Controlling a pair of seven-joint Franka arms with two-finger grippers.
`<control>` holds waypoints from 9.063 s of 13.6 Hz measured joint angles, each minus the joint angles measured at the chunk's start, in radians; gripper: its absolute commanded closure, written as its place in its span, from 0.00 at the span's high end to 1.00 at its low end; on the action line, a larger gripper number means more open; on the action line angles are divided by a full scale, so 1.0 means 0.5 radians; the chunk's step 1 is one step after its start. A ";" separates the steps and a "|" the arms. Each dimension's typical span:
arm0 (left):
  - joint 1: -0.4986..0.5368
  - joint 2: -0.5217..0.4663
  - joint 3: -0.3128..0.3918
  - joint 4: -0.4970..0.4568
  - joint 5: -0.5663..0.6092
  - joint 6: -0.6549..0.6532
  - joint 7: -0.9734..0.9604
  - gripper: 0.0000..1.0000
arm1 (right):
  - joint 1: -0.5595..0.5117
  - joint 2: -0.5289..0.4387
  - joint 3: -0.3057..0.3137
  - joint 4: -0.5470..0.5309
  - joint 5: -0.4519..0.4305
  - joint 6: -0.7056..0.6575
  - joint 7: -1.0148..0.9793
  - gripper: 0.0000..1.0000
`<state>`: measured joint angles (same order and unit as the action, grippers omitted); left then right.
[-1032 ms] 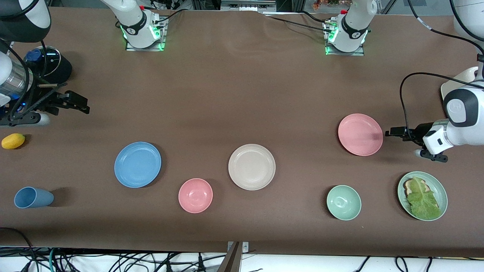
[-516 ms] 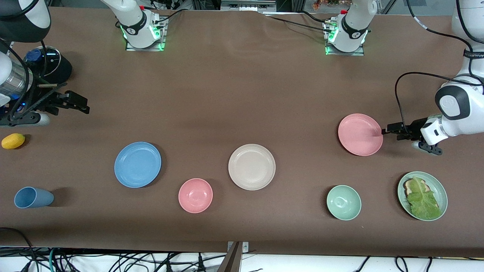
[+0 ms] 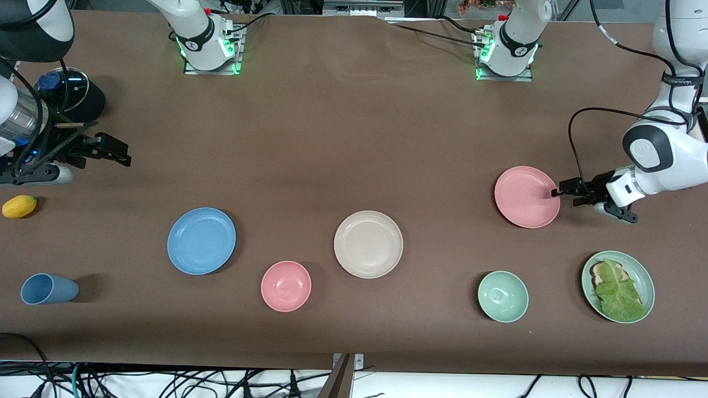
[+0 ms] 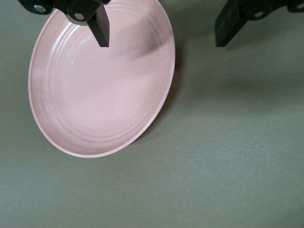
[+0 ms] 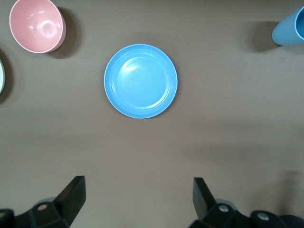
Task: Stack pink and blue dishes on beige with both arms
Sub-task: 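Close the left gripper on the pink plate rim and lift it, then carry the pink plate with the left gripper onto the beige plate, then release the pink plate while the right gripper reaches the blue plate, then grasp the blue plate rim with the right gripper while the left gripper withdraws, then carry the blue plate with the right gripper onto the pink plate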
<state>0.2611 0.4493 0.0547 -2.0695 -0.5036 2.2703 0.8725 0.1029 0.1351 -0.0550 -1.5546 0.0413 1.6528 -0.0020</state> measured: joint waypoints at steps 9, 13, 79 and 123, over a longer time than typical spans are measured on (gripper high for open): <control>-0.025 0.065 -0.025 -0.001 -0.059 0.096 0.057 0.82 | 0.000 0.000 0.000 0.000 0.000 -0.004 0.000 1.00; -0.029 0.085 -0.030 -0.001 -0.059 0.111 0.064 0.00 | 0.000 0.000 0.000 0.000 0.000 -0.004 0.000 1.00; -1.335 0.720 -0.186 1.144 0.010 0.332 -2.247 1.00 | -0.102 1.038 -0.013 0.003 -0.060 1.093 -0.424 0.99; -0.495 -0.556 -0.169 1.386 0.866 -1.773 -1.694 1.00 | -0.065 1.036 0.312 0.496 0.026 0.410 -0.083 0.00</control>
<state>0.0135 0.1712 -0.0301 -1.3763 -0.0704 1.3839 0.0255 0.0706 0.6532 0.1009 -1.3067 0.0541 1.8579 -0.0434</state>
